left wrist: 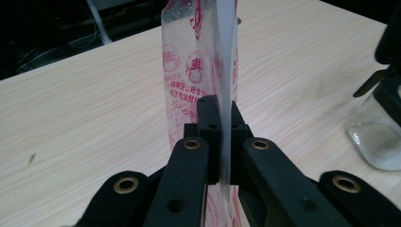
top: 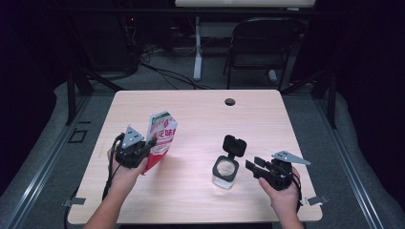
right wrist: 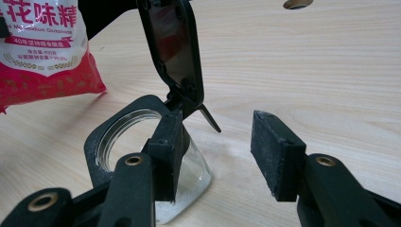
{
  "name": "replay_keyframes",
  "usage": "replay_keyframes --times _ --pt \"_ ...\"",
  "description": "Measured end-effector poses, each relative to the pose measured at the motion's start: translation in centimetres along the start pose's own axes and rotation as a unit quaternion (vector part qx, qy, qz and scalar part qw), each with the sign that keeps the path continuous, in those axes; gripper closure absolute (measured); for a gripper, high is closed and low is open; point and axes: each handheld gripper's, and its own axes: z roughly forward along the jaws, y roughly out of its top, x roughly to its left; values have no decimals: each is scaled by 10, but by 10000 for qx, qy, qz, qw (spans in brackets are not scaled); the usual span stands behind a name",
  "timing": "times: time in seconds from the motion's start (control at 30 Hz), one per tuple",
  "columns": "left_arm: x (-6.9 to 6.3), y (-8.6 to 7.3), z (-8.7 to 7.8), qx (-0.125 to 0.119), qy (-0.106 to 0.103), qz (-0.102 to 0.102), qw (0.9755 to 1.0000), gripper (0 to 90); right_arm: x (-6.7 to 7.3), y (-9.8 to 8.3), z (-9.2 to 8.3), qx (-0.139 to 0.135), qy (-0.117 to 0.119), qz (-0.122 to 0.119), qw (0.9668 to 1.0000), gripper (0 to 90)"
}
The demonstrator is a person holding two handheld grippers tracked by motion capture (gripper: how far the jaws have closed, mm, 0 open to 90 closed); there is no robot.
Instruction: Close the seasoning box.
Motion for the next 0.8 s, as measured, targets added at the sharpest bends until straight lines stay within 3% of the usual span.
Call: replay_keyframes --times 0.3,0.47,0.67,0.8 --pt "-22 9 13 8 -385 259 9989 900 -1 -3 -4 -31 -96 -59 9999 554" --pt "-35 13 20 -4 -628 379 9973 900 -2 -4 -8 -80 -179 -103 9998 567" --pt "-49 19 25 -129 -913 438 9948 900 -4 -6 -12 -62 -179 4 9998 567" --pt "-55 14 31 -84 -1032 512 9933 900 -4 -7 -12 -101 -155 51 9998 568"
